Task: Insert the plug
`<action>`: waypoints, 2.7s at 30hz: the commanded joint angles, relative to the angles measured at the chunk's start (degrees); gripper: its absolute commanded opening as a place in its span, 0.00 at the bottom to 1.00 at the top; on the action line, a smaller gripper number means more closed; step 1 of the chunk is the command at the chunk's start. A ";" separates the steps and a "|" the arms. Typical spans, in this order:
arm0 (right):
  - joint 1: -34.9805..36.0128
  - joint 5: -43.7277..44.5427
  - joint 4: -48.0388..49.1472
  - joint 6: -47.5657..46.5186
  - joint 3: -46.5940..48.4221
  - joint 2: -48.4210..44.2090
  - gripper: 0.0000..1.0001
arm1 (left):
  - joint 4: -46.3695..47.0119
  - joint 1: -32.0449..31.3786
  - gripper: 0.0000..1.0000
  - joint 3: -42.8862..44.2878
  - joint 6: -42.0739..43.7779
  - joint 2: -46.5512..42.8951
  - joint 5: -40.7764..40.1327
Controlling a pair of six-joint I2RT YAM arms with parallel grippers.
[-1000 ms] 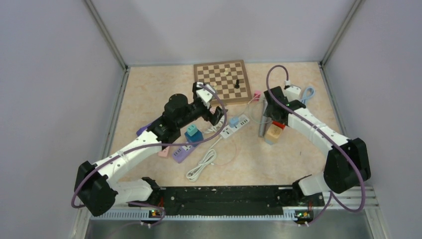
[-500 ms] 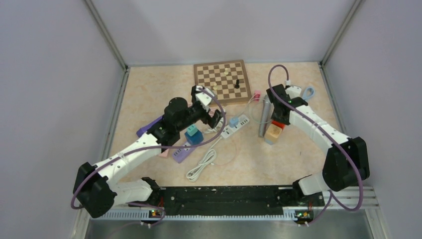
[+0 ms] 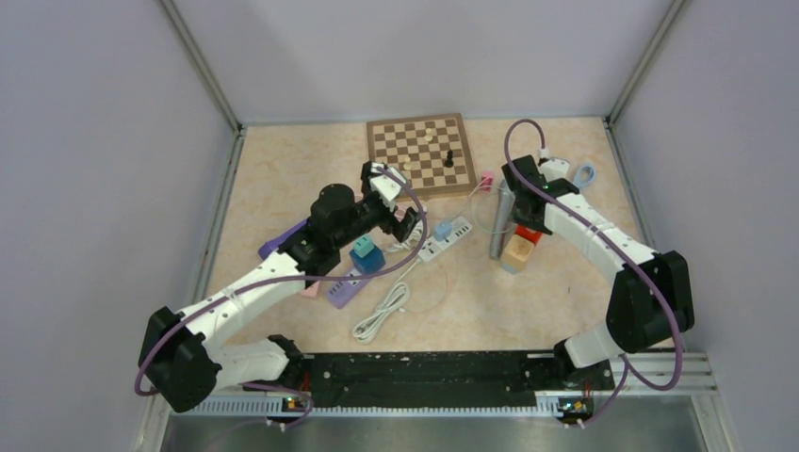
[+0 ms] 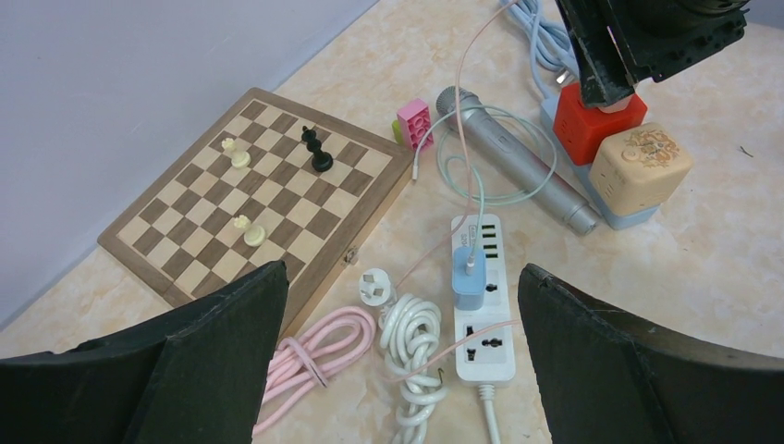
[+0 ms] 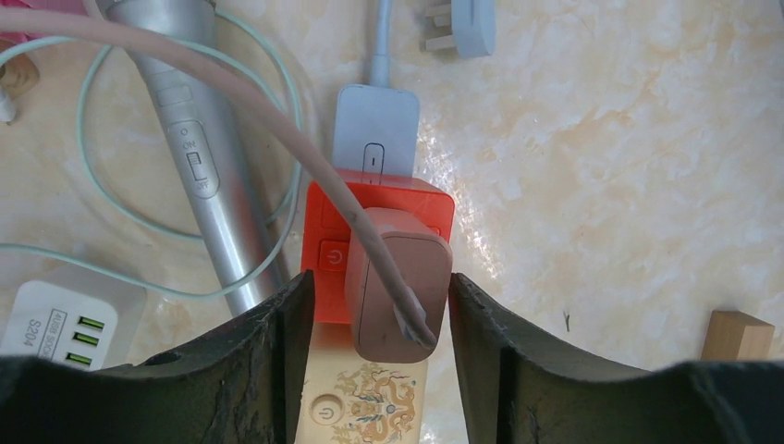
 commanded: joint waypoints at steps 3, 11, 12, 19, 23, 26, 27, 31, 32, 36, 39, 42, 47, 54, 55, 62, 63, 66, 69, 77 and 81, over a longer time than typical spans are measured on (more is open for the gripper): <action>-0.46 1.75 0.00 0.06 2.91 -0.16 0.53 | 2.93 0.28 0.99 -0.49 1.01 -1.37 -0.52; -1.24 -0.55 0.09 1.31 -0.92 0.54 0.17 | 2.85 0.39 0.99 -1.17 1.01 -1.54 -0.77; -1.42 -1.86 0.08 1.65 -2.09 0.59 0.11 | 2.87 0.39 0.99 -1.28 0.97 -1.70 -0.76; -1.58 -8.29 -0.07 4.99 -14.76 0.34 0.00 | 4.24 0.68 0.99 -2.92 1.03 -2.74 -2.14; -1.61 -10.28 0.68 5.71 -19.96 0.48 0.00 | 5.12 0.88 0.99 -3.91 0.90 -3.05 -2.38; -1.62 -10.19 0.49 6.15 -19.68 0.66 0.00 | 5.46 0.98 0.99 -4.29 0.92 -3.11 -2.58; -1.57 -9.99 -0.19 6.36 -18.51 0.30 0.01 | 5.47 0.96 0.99 -4.34 0.99 -3.12 -2.60; -1.59 -8.24 -4.73 6.06 -8.10 -1.84 0.45 | 5.39 1.15 0.99 -4.20 0.94 -3.96 -3.12; -1.57 -7.42 -5.85 5.55 -5.45 -2.21 0.53 | 5.39 1.23 0.99 -4.17 0.85 -4.19 -3.27; -1.59 -6.20 -9.82 2.72 4.47 -4.62 0.76 | 4.68 1.34 0.99 -3.77 0.16 -5.00 -4.00; -1.71 -6.79 -12.25 0.66 8.60 -7.53 0.80 | 4.00 1.42 0.99 -3.53 -0.59 -5.76 -5.73; -2.19 -8.57 -14.53 -0.79 11.06 -11.57 0.81 | 2.71 1.46 0.99 -3.53 -1.74 -7.06 -9.56; -5.08 -11.13 -17.49 -1.65 12.80 -20.02 0.81 | -2.99 1.81 0.99 -2.41 -6.37 -10.80 -22.14; -6.41 -5.95 -20.40 -2.53 17.16 -26.53 0.80 | -16.34 2.39 0.99 2.64 -8.35 -19.94 -36.37; -6.48 -5.16 -20.48 -2.86 18.62 -26.68 0.80 | -16.29 2.37 0.99 2.88 -8.00 -21.54 -38.04; -6.41 -1.09 -20.53 -7.69 28.53 -30.84 0.78 | -34.72 2.39 0.99 15.18 -16.20 -27.06 -51.13; -6.41 -0.91 -20.61 -8.86 29.97 -31.69 0.78 | -39.69 2.35 0.99 17.13 -18.97 -27.44 -52.12; -6.49 -0.12 -21.66 -11.84 36.04 -33.26 0.77 | -50.60 2.39 0.99 23.12 -28.56 -27.91 -53.91; -6.47 1.26 -23.68 -13.00 40.84 -33.66 0.77 | -60.33 2.38 0.99 27.72 -36.88 -27.61 -53.48; -6.41 -2.03 -26.78 -14.18 44.13 -35.85 0.76 | -76.34 2.36 0.99 32.59 -52.99 -31.44 -48.36; -6.41 -3.25 -27.72 -15.14 44.51 -37.75 0.72 | -78.98 2.39 0.99 31.24 -58.32 -35.76 -46.59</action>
